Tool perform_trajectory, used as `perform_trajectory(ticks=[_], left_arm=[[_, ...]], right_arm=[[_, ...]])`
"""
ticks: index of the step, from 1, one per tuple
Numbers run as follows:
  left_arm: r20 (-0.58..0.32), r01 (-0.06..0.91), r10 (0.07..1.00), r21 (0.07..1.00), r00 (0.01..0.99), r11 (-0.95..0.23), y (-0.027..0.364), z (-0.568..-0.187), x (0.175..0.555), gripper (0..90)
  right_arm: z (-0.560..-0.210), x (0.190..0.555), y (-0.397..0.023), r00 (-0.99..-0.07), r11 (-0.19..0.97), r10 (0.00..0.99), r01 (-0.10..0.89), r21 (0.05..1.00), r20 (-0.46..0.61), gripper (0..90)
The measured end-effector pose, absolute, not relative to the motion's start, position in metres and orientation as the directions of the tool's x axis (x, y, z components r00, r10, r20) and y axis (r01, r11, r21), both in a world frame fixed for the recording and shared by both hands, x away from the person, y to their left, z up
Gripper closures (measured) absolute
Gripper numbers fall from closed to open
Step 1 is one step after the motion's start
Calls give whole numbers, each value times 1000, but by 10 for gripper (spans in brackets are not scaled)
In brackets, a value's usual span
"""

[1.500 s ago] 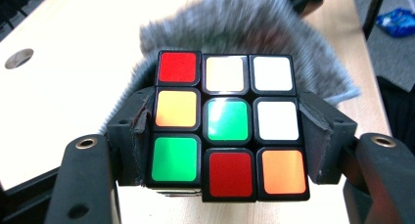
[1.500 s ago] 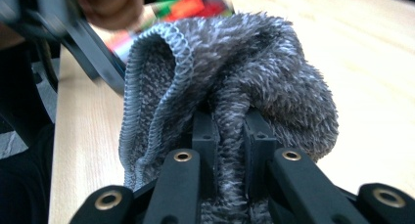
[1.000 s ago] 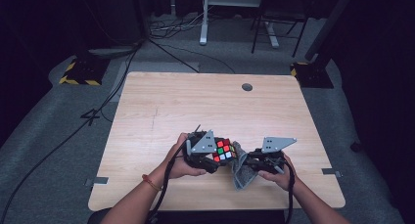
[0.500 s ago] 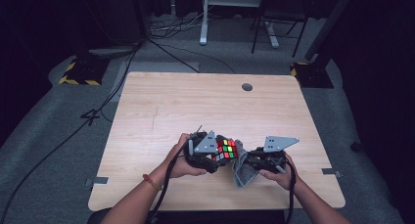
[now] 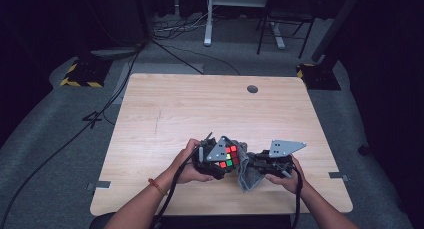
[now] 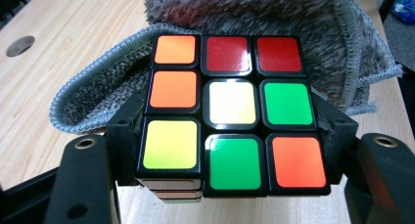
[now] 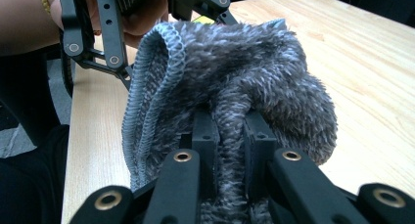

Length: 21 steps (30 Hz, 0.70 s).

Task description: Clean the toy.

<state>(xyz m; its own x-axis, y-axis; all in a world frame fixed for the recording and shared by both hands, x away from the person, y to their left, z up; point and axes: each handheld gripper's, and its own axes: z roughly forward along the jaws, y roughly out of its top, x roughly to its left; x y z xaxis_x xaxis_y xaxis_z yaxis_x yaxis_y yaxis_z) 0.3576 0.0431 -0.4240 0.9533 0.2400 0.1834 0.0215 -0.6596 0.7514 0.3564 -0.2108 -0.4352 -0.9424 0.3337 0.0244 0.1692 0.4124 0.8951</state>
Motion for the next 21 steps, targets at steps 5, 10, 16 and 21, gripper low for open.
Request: perform_trajectory(ticks=[5,10,16,21], left_arm=[[184,23,236,742,954,-670,40,-427,357,331],[181,15,220,738,958,-674,38,-426,354,332],[165,7,203,759,965,-651,38,-423,351,332],[151,12,220,800,964,-600,46,-413,351,332]], right_arm=[[-431,354,-213,-943,390,331,155,908,19,798],[-423,351,-213,-942,355,336,129,926,3,798],[-422,352,-211,-931,370,364,136,919,-9,795],[-431,357,-209,-924,425,381,177,888,2,795]])
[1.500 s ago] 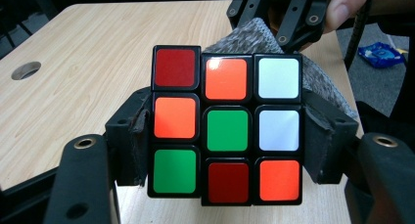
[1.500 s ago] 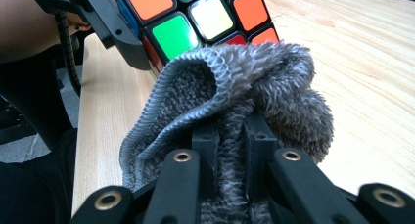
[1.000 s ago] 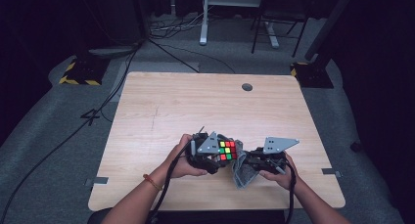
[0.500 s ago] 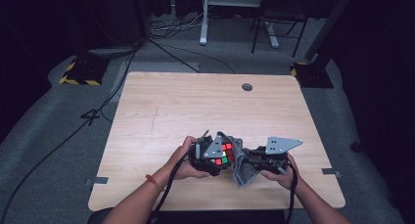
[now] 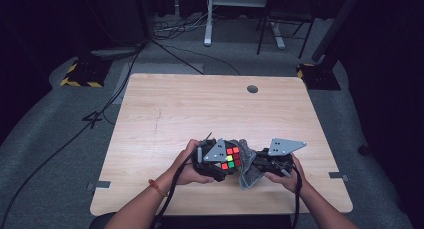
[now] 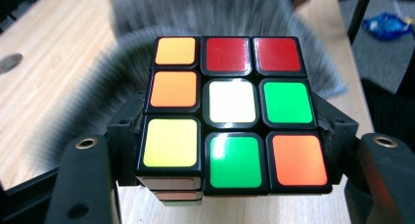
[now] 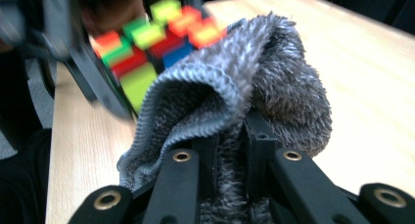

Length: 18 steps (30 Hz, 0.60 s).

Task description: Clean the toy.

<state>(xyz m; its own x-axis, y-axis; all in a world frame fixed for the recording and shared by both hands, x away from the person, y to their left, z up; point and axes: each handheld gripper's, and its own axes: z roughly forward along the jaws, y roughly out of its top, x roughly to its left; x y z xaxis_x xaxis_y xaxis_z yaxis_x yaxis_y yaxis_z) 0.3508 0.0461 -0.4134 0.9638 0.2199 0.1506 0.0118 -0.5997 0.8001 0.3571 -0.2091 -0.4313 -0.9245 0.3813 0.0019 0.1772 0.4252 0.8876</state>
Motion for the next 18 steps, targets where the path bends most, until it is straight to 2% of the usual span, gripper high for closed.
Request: perform_trajectory(ticks=[3,13,18], left_arm=[[154,13,225,800,962,-600,48,-413,351,332],[185,-3,212,759,959,-651,40,-419,349,332],[193,-16,208,767,959,-641,42,-417,347,333]], right_arm=[[-435,359,-209,-927,419,375,195,887,27,794],[-417,348,-212,-943,322,333,119,939,5,794],[-418,351,-210,-930,358,368,134,924,-8,794]])
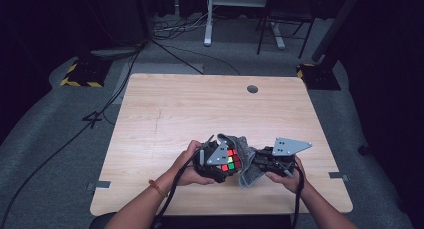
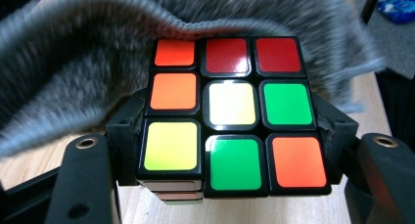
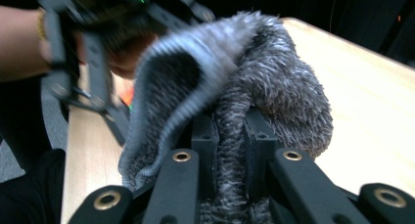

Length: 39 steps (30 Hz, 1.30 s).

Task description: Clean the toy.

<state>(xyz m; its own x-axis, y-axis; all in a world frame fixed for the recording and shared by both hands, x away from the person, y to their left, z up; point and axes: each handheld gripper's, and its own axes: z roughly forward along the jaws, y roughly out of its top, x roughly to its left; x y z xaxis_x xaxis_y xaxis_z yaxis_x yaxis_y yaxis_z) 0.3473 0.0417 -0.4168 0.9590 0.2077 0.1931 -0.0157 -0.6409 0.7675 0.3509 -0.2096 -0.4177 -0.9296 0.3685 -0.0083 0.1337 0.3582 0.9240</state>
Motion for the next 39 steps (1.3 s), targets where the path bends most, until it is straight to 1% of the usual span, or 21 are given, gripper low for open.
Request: perform_trajectory(ticks=[5,7,12,16,21,30,33,37,39], left_arm=[[199,-23,217,785,956,-619,47,-410,347,333],[196,-17,224,787,955,-616,48,-411,347,332],[192,4,264,801,945,-599,52,-410,350,331],[186,5,256,800,949,-599,53,-411,351,331],[188,5,243,780,952,-626,49,-415,351,331],[190,20,249,755,950,-655,44,-420,352,329],[192,25,245,739,950,-674,41,-424,353,330],[157,41,254,773,954,-633,45,-420,355,333],[149,39,262,800,954,-598,49,-415,354,333]], right_arm=[[-431,358,-208,-922,413,386,192,890,20,795],[-433,359,-207,-926,408,375,200,891,36,795],[-432,355,-207,-938,412,345,190,891,41,796],[-434,351,-205,-943,424,331,188,886,42,796],[-426,348,-207,-945,369,327,144,918,17,797],[-419,343,-202,-948,362,317,85,928,-36,797],[-419,343,-201,-948,357,318,86,930,-34,796],[-419,345,-203,-937,360,346,97,928,-37,796],[-421,350,-206,-931,368,365,122,922,-23,796]])
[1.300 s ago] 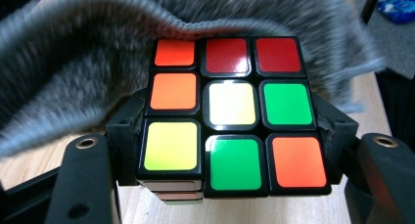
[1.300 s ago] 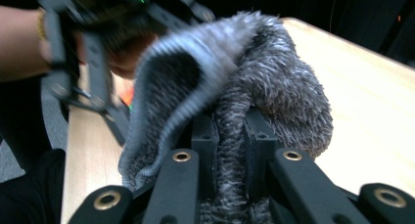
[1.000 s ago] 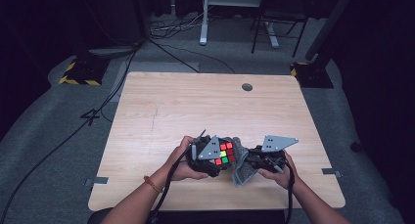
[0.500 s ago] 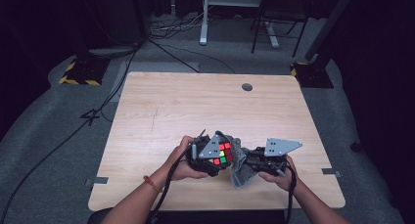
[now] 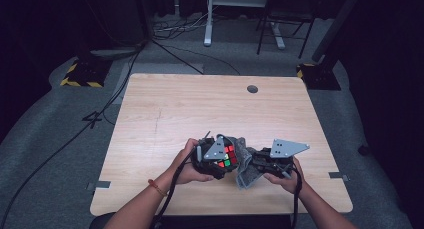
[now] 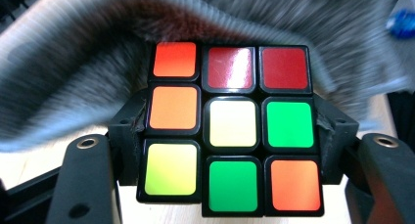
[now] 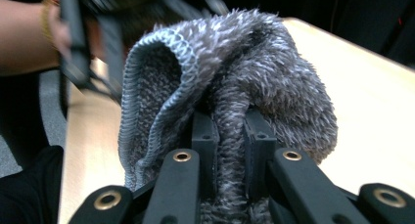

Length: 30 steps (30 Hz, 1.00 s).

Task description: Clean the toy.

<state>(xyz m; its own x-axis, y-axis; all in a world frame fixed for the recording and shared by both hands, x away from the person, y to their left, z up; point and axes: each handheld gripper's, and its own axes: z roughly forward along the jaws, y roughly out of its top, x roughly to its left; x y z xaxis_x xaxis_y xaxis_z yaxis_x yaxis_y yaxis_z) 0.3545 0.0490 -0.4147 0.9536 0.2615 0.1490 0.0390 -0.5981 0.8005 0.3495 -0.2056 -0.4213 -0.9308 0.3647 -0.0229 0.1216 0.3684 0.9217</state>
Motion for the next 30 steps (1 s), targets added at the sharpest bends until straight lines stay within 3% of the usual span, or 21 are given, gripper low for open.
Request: perform_trajectory(ticks=[7,12,21,30], left_arm=[[152,35,267,810,952,-585,55,-410,354,333],[180,38,264,758,948,-652,55,-419,357,333],[143,123,291,674,946,-729,66,-444,369,332],[125,172,309,611,943,-772,74,-460,368,330]], right_arm=[[-440,362,-210,-920,472,393,203,858,1,795],[-447,369,-219,-903,520,430,243,819,-5,788],[-462,385,-249,-856,549,516,327,769,-5,766],[-471,391,-272,-828,546,560,386,743,19,652]])
